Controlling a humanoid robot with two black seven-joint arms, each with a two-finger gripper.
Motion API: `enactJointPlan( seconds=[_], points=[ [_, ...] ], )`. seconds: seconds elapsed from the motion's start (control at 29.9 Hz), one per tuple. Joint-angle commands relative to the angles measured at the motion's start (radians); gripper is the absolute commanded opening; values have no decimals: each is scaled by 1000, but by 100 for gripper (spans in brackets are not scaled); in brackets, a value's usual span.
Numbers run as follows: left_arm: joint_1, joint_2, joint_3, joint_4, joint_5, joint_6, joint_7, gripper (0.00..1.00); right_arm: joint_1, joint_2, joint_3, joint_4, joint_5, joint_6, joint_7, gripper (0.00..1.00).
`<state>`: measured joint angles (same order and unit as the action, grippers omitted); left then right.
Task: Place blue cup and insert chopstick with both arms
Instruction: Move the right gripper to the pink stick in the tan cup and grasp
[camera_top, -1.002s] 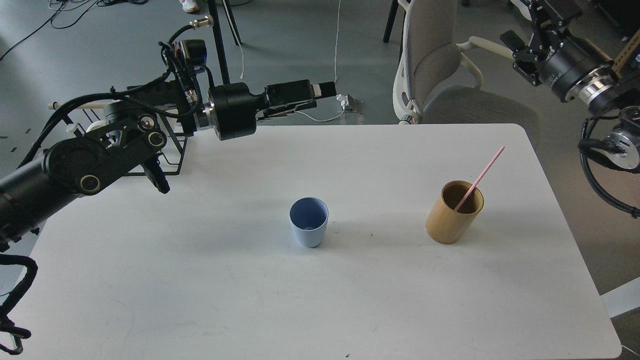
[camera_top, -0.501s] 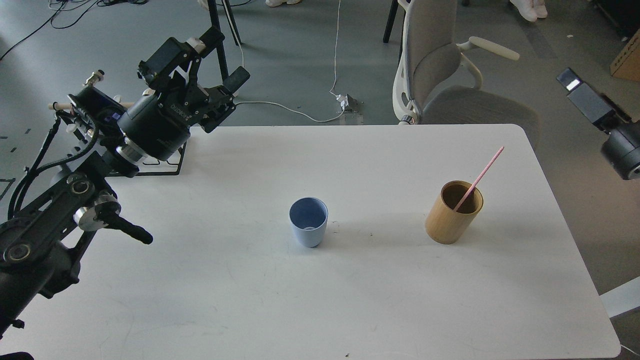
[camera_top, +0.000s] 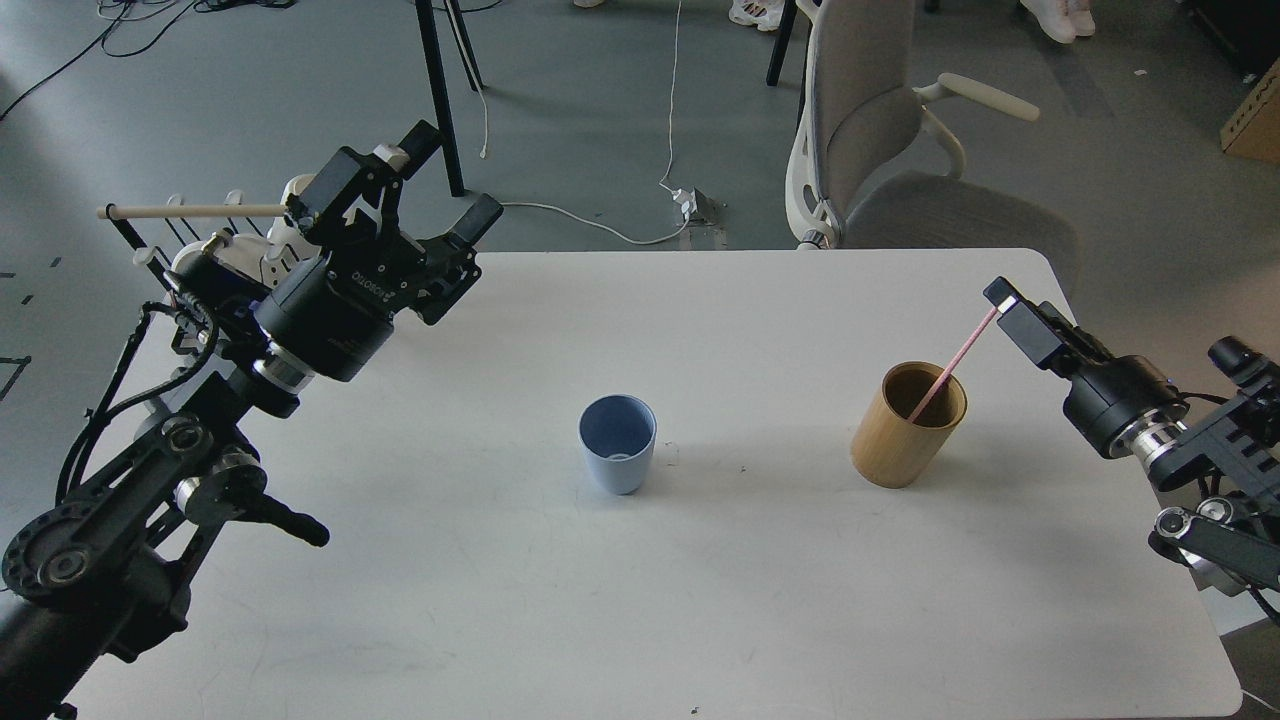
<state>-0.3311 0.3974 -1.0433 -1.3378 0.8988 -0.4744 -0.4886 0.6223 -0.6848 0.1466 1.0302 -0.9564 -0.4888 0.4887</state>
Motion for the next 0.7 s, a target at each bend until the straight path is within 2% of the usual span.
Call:
enactJointPlan(
  seconds=[0.0, 0.07, 0.3, 0.47, 0.67],
  points=[
    [3, 0, 0, 2, -1, 0, 0, 91, 2, 47, -38, -16, -1, 0, 0, 62],
    [9, 0, 0, 2, -1, 0, 0, 91, 0, 45, -41, -18, -1, 0, 0, 55],
    [17, -2, 0, 3, -1, 7, 0, 91, -4, 31, -42, -15, -24, 0, 0, 42],
    [21, -2, 0, 5, -3, 8, 0, 91, -15, 22, -42, -13, -36, 0, 0, 22],
    [23, -2, 0, 9, -11, 8, 0, 91, -16, 21, -42, -12, -36, 0, 0, 17]
  ],
)
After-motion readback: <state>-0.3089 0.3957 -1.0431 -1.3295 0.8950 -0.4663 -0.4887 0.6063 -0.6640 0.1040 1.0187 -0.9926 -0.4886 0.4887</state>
